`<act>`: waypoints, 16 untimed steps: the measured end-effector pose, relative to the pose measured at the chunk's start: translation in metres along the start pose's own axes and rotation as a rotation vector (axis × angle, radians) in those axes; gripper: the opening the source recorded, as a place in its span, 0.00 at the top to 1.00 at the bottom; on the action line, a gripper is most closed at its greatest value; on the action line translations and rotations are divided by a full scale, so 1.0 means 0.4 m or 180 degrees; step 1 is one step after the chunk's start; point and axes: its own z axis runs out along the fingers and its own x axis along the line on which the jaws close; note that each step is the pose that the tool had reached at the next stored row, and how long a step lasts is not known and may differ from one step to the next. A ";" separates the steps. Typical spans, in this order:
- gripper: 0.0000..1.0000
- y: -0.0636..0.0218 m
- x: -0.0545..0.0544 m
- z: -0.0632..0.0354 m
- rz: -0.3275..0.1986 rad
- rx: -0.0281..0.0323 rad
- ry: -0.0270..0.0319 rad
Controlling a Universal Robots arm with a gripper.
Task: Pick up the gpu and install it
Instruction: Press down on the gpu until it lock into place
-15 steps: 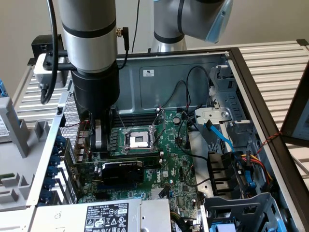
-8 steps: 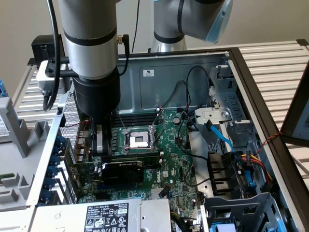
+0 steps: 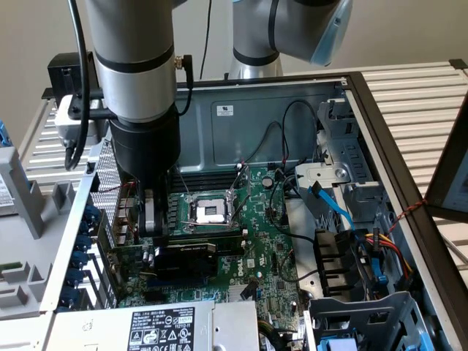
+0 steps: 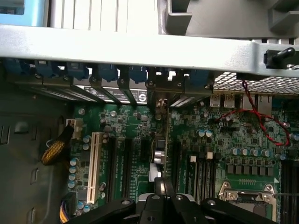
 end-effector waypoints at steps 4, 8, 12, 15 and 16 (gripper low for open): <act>0.89 0.001 0.000 0.002 0.0000 0.0008 0.0005; 0.89 0.002 0.000 0.005 0.0000 0.0021 0.0007; 0.89 0.006 0.000 0.006 0.0000 0.0024 0.0009; 0.89 0.008 0.000 0.007 0.0000 0.0025 0.0009; 0.89 0.008 0.000 0.007 0.0000 0.0025 0.0009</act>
